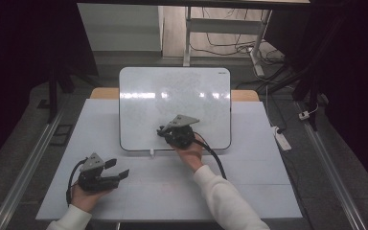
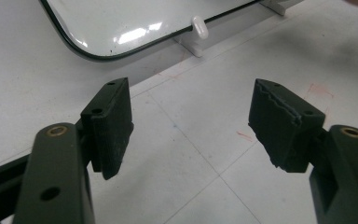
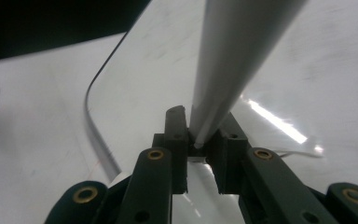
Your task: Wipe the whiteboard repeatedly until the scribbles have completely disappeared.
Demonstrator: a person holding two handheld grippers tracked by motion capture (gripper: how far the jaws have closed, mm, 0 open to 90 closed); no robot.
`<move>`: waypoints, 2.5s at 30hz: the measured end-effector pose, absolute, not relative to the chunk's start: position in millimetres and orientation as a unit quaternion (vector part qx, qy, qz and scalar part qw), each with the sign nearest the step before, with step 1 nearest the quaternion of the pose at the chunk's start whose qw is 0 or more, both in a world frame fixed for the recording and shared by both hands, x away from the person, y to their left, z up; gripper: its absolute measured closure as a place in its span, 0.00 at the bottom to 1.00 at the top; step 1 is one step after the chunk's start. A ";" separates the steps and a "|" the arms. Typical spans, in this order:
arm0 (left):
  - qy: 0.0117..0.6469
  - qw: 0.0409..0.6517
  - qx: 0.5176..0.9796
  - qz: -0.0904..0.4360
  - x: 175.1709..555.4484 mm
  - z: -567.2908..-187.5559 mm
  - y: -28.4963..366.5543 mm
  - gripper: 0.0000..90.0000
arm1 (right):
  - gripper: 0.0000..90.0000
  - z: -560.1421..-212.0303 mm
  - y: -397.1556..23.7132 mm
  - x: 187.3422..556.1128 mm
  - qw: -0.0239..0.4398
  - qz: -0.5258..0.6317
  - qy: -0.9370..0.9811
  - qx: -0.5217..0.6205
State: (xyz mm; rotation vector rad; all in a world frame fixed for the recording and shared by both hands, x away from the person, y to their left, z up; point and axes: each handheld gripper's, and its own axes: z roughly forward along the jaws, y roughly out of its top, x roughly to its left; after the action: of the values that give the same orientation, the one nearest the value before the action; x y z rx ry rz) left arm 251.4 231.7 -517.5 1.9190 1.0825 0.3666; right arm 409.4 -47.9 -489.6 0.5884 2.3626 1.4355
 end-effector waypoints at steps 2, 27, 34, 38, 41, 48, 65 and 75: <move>0.434 0.440 0.772 0.150 249.9 -516.9 231.6 0.35 | 0.87 -486.1 -53.7 414.6 0.158 0.509 0.818 0.217; 0.434 0.440 0.772 0.149 251.0 -517.2 231.5 0.35 | 0.87 -473.1 -90.2 428.0 0.175 0.525 0.788 0.269; 0.434 0.439 0.772 0.152 249.4 -516.6 230.4 0.35 | 0.87 -478.3 -89.1 417.2 0.179 0.491 0.822 0.229; 0.434 0.439 0.772 0.151 250.0 -516.6 229.4 0.35 | 0.87 -470.2 -109.0 427.4 0.190 0.518 0.787 0.277; 0.434 0.437 0.774 0.149 251.4 -517.4 229.2 0.35 | 0.87 -482.8 -93.1 414.6 0.161 0.497 0.818 0.240; 0.434 0.440 0.771 0.150 250.0 -516.7 230.4 0.35 | 0.87 -468.7 -106.1 428.5 0.195 0.508 0.798 0.260; 0.433 0.436 0.775 0.147 252.8 -518.1 228.9 0.35 | 0.87 -483.9 -106.7 416.9 0.156 0.509 0.807 0.256; 0.434 0.436 0.774 0.148 252.5 -518.1 228.7 0.35 | 0.87 -478.5 -118.3 420.4 0.179 0.514 0.795 0.267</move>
State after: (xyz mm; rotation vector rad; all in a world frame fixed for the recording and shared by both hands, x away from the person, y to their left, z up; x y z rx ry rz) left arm 252.5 228.7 -518.1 1.9269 1.0793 0.3681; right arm 420.4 -118.3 -478.5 0.7560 2.2482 1.4518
